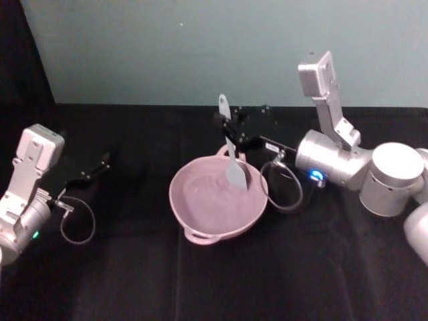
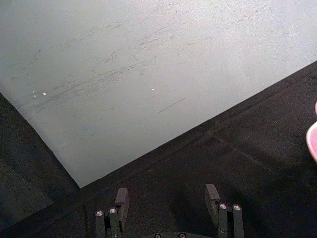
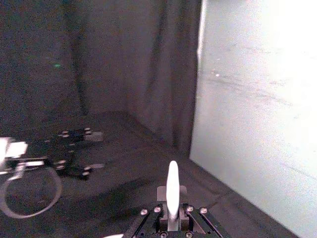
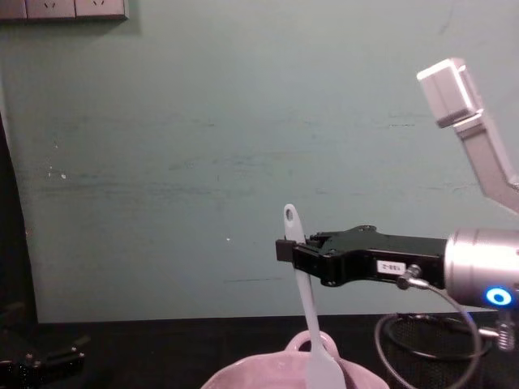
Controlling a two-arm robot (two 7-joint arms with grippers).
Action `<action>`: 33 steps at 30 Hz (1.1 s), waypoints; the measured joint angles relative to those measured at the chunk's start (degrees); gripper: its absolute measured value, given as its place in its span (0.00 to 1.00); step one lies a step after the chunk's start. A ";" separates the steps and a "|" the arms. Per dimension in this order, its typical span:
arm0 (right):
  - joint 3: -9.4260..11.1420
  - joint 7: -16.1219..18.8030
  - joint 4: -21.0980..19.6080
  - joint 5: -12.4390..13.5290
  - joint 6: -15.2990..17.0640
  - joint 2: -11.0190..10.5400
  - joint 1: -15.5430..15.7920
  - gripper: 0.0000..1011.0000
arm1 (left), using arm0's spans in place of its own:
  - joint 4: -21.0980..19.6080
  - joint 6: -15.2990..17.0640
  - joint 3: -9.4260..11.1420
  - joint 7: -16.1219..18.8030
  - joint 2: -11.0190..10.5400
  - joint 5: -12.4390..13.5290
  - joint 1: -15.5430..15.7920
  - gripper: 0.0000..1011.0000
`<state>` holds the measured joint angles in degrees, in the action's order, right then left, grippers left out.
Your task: Use the one hand to pick up the spoon and stir the clear water in the bowl.
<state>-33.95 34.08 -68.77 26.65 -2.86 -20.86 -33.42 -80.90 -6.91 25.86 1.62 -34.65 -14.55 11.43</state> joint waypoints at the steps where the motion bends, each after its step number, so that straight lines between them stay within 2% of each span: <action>1: 0.10 0.37 -0.85 0.20 0.48 -0.41 0.45 0.12 | 0.00 0.00 0.00 0.00 0.00 0.00 0.00 1.00; 7: 0.77 4.10 -6.73 3.27 3.96 -2.36 3.57 0.12 | 0.00 0.00 0.00 0.00 0.00 0.00 0.00 1.00; 13: 0.25 6.19 -7.23 6.11 4.90 -1.29 4.54 0.12 | 0.00 0.00 0.00 0.00 0.00 0.00 0.00 1.00; 18: -0.35 6.71 -2.17 7.58 2.24 2.44 3.46 0.12 | 0.00 0.00 0.00 0.00 0.00 0.00 0.00 1.00; 19: -0.35 6.71 -2.17 7.58 2.24 2.44 3.46 0.12 | 0.00 0.00 0.00 0.00 0.00 0.00 0.00 1.00; 21: -0.18 6.75 1.84 7.94 0.03 4.68 2.26 0.12 | 0.00 0.00 0.00 0.00 0.00 0.00 0.00 1.00; 22: -0.18 6.75 1.84 7.94 0.03 4.68 2.26 0.12 | 0.00 0.00 0.00 0.00 0.00 0.00 0.00 1.00; 24: 0.19 6.69 4.72 7.96 -1.86 6.19 1.30 0.12 | 0.00 0.00 0.00 0.00 0.00 0.00 0.00 1.00; 28: 1.23 5.51 9.56 7.20 -5.21 8.71 -0.32 0.12 | 0.00 0.00 0.00 0.00 0.00 0.00 0.00 1.00; 33: 2.18 3.22 12.70 5.35 -7.91 10.06 -1.40 0.12 | 0.00 0.00 0.00 0.00 0.00 0.00 0.00 1.00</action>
<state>-31.77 37.29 -56.07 32.00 -10.77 -10.79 -34.83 -80.90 -6.90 25.86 1.62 -34.64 -14.55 11.43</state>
